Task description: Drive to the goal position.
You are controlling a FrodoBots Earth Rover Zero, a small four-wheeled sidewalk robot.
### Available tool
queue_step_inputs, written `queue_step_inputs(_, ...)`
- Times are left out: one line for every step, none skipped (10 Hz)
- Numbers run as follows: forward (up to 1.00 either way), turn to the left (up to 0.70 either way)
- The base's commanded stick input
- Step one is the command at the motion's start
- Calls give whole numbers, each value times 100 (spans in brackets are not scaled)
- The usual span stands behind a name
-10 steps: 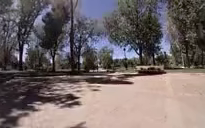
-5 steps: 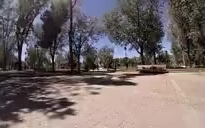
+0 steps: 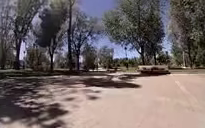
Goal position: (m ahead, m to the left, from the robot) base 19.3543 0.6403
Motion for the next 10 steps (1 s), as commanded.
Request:
queue_step_inputs(70,1)
queue_step_inputs(70,1)
queue_step_inputs(70,1)
queue_step_inputs(70,1)
queue_step_inputs(70,1)
queue_step_inputs(70,1)
queue_step_inputs(70,1)
queue_step_inputs(70,1)
queue_step_inputs(70,1)
queue_step_inputs(70,1)
